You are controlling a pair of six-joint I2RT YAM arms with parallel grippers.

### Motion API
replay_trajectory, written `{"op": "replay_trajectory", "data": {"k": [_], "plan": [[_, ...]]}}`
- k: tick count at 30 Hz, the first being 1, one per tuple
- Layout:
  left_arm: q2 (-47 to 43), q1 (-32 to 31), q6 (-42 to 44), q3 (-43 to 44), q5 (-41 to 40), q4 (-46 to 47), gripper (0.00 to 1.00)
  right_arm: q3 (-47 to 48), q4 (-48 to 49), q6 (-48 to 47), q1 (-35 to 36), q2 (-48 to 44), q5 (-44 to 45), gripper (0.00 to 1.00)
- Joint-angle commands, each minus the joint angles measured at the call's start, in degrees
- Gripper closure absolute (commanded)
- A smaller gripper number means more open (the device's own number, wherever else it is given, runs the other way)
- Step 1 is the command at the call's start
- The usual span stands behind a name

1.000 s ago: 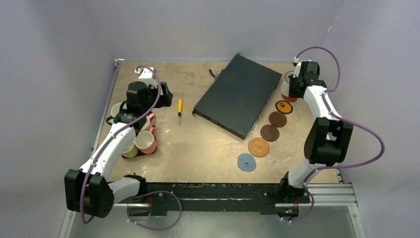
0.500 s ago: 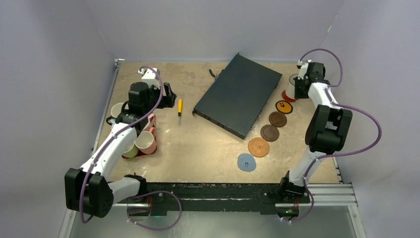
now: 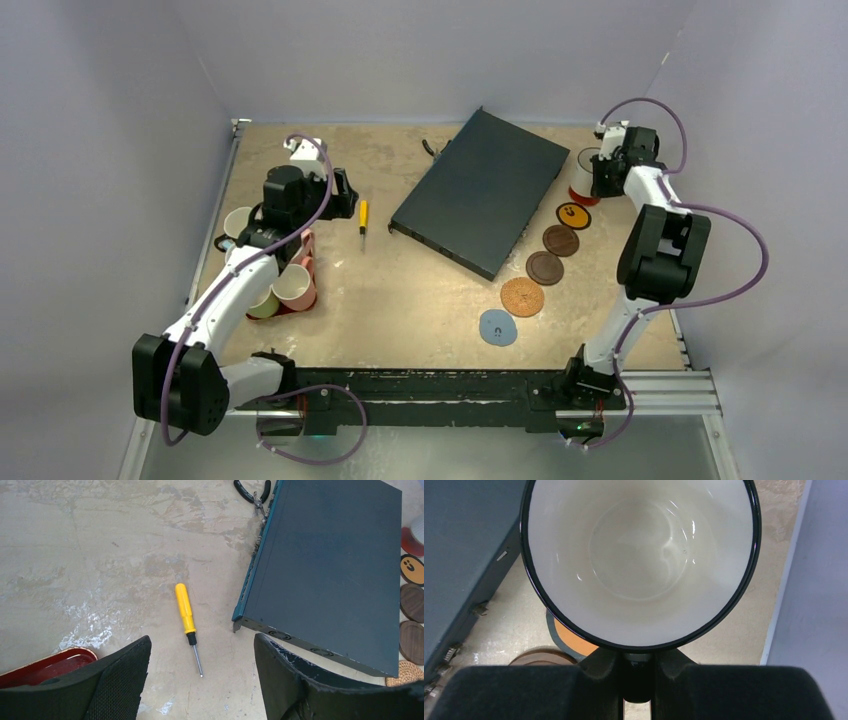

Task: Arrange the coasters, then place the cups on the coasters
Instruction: Place the cup on the coaster.

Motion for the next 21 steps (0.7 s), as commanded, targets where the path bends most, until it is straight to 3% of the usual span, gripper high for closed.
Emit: {"op": "replay_trajectory", "data": {"k": [1, 21], "plan": [[0.54, -0.56, 1.33, -0.65, 0.09, 2.19, 0.29, 4.19, 3.41, -2.63, -0.53, -0.44, -1.84, 1.00], [1.31, -0.94, 1.91, -0.72, 0.57, 2.25, 0.30, 2.39, 4.62, -3.75, -0.57, 1.79, -0.88, 1.00]]}}
